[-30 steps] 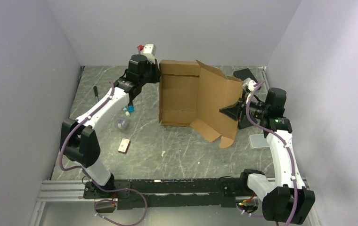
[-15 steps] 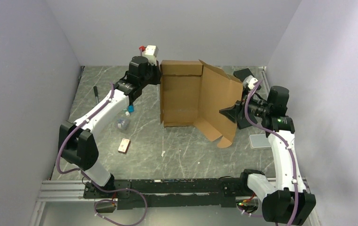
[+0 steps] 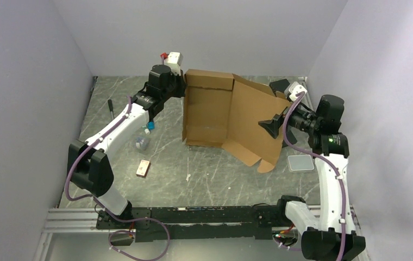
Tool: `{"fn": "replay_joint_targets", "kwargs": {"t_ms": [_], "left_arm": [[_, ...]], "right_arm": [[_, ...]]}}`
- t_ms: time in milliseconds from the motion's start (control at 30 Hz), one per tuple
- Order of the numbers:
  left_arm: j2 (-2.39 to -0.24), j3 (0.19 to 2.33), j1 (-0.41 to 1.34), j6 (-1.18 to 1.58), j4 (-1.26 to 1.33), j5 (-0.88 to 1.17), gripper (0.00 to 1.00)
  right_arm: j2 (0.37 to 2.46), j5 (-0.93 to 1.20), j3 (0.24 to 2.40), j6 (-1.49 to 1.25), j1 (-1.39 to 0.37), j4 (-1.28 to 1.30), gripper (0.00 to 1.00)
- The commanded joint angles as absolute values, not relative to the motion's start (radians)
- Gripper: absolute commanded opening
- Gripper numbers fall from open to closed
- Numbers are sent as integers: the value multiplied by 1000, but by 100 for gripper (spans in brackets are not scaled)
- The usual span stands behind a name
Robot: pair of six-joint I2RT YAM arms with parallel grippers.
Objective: Fold the paper box
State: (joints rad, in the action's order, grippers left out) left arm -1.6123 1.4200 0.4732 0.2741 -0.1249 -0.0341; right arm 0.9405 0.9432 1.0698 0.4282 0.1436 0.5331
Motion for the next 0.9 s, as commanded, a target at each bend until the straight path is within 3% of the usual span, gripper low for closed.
{"fn": "replay_joint_targets", "kwargs": {"t_ms": [0,467,667,867], "left_arm": [[-1579,1436,480,256,-88,-49,0],[-1555,1420,480,264,-78,-35,0],[-1537,1402,482,280,-75,-25,0],[-1515,1379,485,293,-68,-23,0]], "right_arm": [[940,929,1203,526,150,630,100],[1130,953,1693,663,86,897,100],[1280,636,1790,723,-283,880,99],[1426,364,1766,818,-458,774,98]]}}
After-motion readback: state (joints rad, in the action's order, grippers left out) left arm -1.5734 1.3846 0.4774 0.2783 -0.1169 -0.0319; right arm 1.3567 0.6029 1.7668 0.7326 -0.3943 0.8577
